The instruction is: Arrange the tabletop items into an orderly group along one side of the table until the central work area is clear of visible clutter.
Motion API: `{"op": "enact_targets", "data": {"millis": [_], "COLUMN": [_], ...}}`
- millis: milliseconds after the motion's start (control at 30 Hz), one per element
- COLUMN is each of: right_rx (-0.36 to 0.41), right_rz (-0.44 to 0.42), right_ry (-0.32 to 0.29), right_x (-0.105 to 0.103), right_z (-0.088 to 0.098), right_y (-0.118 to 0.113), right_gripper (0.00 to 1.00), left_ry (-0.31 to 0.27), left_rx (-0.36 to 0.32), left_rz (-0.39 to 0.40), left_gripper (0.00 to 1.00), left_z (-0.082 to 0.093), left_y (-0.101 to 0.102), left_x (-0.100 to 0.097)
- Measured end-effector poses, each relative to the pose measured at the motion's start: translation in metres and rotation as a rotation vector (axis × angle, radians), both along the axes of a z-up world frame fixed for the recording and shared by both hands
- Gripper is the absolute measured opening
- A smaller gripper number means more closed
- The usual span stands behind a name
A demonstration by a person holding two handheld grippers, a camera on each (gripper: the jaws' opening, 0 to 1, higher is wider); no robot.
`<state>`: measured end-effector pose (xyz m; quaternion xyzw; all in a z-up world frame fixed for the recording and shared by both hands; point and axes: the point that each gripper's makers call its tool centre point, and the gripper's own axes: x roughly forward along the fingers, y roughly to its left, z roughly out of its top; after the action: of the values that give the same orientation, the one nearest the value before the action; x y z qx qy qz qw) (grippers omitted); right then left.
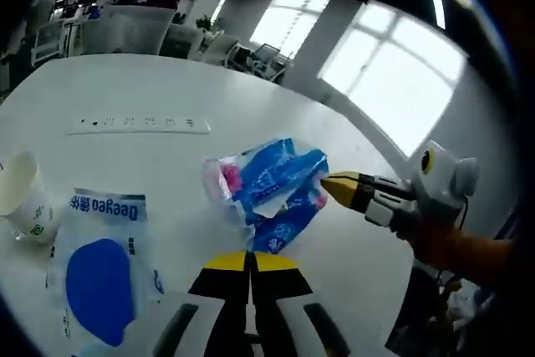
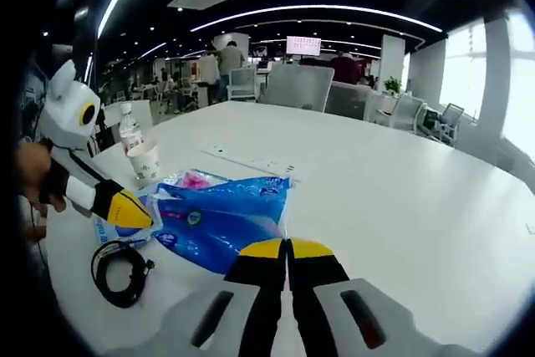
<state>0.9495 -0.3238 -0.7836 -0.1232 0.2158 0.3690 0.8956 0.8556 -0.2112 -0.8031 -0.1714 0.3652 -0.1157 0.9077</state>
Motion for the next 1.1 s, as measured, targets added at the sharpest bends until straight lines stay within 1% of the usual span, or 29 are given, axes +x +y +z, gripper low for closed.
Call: {"op": "enact_targets", "data": {"millis": [100, 200, 300, 367, 467, 567, 733, 833, 900, 967, 1033, 1100], "right_rx": [-0.006, -0.009, -0.014, -0.019, -0.026, -0.041, -0.052, -0.061, -0.065, -0.071, -0.074, -0.078], "right_rz": [-0.009, -0.023, -0.029, -0.033, -0.041, -0.054, -0.069, -0.078, -0.083, -0.097, -0.105, -0.107], "right_ry": [-0.004, -0.009, -0.010, -0.010, -0.012, -0.011, -0.004, -0.003, -0.003, 0.000, 0.004, 0.009], "right_x": [0.001, 0.006, 0.009, 0.008, 0.014, 0.016, 0.024, 0.026, 0.026, 0.030, 0.030, 0.032], "right_z": [0.004, 0.006, 0.008, 0.009, 0.006, 0.004, 0.001, -0.001, -0.001, -0.006, -0.005, -0.010], "right_y": [-0.007, -0.014, -0.022, -0.026, -0.031, -0.038, -0.047, -0.050, -0.051, -0.054, -0.057, -0.059], "right_gripper": [0.00, 0.00, 0.00, 0.00, 0.00, 0.00, 0.00, 0.00, 0.00, 0.00, 0.00, 0.00], "left_ry": [-0.001, -0.002, 0.000, 0.001, 0.009, 0.016, 0.023, 0.027, 0.035, 0.039, 0.044, 0.051], "left_rx": [0.001, 0.004, 0.010, 0.012, 0.010, 0.005, -0.004, -0.009, -0.008, -0.010, -0.007, -0.003], "left_rz": [-0.013, -0.029, -0.049, -0.054, -0.062, -0.063, -0.062, -0.066, -0.068, -0.069, -0.073, -0.078], "left_gripper": [0.00, 0.00, 0.00, 0.00, 0.00, 0.00, 0.00, 0.00, 0.00, 0.00, 0.00, 0.00], "left_z": [0.005, 0.011, 0.010, 0.011, 0.011, 0.011, 0.009, 0.009, 0.005, 0.003, 0.001, -0.003], "left_y": [-0.005, -0.014, -0.020, -0.021, -0.026, -0.029, -0.033, -0.036, -0.040, -0.043, -0.045, -0.047], "left_x": [0.004, 0.007, 0.017, 0.019, 0.024, 0.027, 0.041, 0.041, 0.047, 0.046, 0.046, 0.049]}}
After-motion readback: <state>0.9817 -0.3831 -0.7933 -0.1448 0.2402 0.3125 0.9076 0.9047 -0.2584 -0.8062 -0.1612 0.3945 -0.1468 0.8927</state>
